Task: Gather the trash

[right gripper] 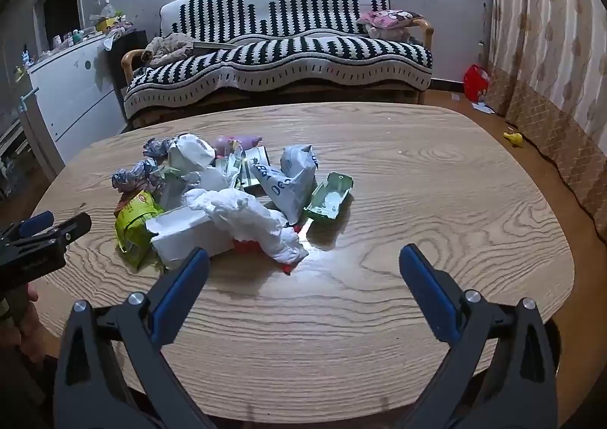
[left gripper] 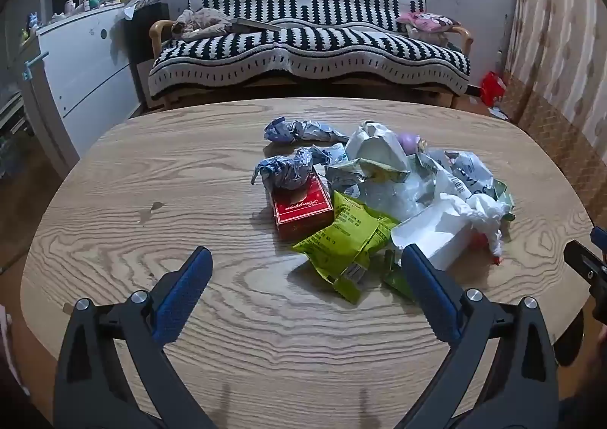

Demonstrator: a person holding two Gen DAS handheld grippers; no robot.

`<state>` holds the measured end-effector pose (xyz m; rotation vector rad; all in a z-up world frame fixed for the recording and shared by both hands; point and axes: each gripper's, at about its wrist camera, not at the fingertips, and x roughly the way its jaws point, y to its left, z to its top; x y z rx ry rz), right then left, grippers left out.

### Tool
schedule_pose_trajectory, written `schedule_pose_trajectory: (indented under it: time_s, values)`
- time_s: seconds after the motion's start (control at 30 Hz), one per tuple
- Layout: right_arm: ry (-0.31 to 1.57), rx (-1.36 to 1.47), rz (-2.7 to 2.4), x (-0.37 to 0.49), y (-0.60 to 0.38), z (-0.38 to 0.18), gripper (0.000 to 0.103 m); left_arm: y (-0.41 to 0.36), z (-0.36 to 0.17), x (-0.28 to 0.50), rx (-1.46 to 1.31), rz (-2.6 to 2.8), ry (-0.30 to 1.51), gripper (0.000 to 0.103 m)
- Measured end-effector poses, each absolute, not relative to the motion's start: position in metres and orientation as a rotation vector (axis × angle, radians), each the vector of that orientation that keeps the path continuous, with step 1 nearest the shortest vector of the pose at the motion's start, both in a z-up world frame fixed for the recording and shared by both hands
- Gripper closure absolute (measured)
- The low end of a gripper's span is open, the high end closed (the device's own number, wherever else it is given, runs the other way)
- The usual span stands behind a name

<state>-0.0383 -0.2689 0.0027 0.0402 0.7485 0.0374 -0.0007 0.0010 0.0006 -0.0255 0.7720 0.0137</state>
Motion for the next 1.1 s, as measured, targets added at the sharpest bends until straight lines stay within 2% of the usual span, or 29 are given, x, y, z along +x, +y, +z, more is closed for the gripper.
schedule_pose_trajectory:
  time_s: [1.1]
  values:
    - [0.76,0.054,0.044,-0.0393,-0.2742,0.0017,0.006,-0.0015,-0.0052,0.0011,0.0,0.022,0.791,0.006]
